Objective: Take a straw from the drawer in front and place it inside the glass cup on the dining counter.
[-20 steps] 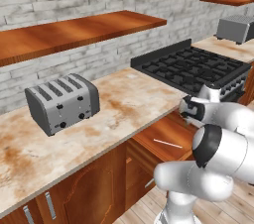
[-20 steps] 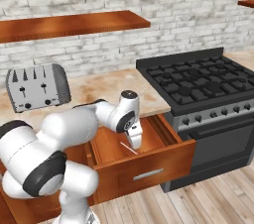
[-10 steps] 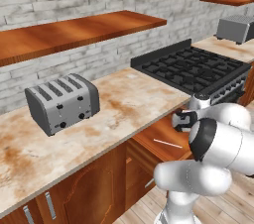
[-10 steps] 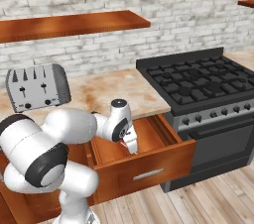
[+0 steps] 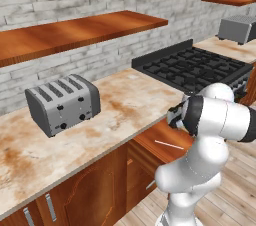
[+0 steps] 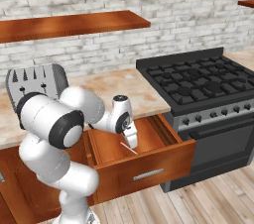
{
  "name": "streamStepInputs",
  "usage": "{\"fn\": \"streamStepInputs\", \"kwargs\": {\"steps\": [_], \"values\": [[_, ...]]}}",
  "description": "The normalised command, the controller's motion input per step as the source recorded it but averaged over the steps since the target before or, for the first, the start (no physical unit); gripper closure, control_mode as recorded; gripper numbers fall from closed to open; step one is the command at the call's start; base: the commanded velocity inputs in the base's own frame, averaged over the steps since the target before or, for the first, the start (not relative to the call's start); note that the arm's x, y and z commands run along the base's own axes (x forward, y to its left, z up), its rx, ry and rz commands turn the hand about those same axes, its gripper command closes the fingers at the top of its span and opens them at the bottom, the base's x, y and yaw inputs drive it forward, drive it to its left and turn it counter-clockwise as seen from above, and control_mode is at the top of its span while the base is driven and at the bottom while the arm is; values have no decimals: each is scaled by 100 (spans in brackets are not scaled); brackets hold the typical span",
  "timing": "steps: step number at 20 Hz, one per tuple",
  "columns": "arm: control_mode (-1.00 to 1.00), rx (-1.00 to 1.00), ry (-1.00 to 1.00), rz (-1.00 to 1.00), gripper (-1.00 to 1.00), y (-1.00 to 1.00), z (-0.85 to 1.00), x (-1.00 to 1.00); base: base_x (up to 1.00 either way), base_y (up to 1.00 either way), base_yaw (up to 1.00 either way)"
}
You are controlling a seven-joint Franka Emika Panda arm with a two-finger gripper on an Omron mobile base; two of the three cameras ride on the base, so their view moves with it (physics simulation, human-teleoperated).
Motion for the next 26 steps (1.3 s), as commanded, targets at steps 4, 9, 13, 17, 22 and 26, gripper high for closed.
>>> {"fn": "streamStepInputs", "kwargs": {"steps": [4,9,13,17,22,26], "values": [[-100,0,9,0,-100,0,-27,9,0,0,0],[-100,0,7,0,-100,0,-36,11,0,0,0],[-100,0,3,0,-100,0,-37,11,0,0,0],[-100,0,0,0,-100,0,-31,3,0,0,0],[-100,0,0,0,-100,-1,-27,3,0,0,0],[-100,0,0,0,-100,-6,-24,3,0,0,0]]}}
